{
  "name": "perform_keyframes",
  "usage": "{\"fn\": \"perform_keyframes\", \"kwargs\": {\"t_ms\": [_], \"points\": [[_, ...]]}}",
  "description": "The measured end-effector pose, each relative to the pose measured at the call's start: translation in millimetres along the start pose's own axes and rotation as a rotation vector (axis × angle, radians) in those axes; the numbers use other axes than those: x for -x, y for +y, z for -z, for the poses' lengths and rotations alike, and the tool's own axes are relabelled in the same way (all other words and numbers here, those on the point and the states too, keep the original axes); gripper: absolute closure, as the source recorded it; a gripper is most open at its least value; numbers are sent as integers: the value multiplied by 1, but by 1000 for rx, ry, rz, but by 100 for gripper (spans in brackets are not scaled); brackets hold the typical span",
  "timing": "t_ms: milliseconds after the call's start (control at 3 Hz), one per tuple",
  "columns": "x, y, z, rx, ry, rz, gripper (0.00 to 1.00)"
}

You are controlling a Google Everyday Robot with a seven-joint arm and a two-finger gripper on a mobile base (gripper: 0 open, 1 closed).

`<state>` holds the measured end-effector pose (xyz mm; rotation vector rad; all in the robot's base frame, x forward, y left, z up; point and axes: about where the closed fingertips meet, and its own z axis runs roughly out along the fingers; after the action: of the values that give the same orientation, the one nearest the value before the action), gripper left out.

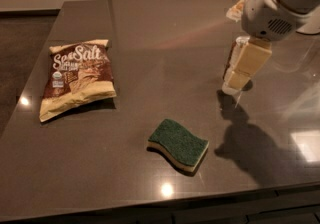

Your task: Pick brown chip bag

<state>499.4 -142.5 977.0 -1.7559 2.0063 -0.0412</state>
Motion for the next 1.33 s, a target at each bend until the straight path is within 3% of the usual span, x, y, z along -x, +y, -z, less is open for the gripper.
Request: {"fn": "perform_keyframes", "kwargs": {"t_ms": [333,667,1333], "points": [[47,-17,-30,12,-90,55,0],[95,-22,-69,61,-168,109,0],[173,1,-138,164,-247,171,0]]}}
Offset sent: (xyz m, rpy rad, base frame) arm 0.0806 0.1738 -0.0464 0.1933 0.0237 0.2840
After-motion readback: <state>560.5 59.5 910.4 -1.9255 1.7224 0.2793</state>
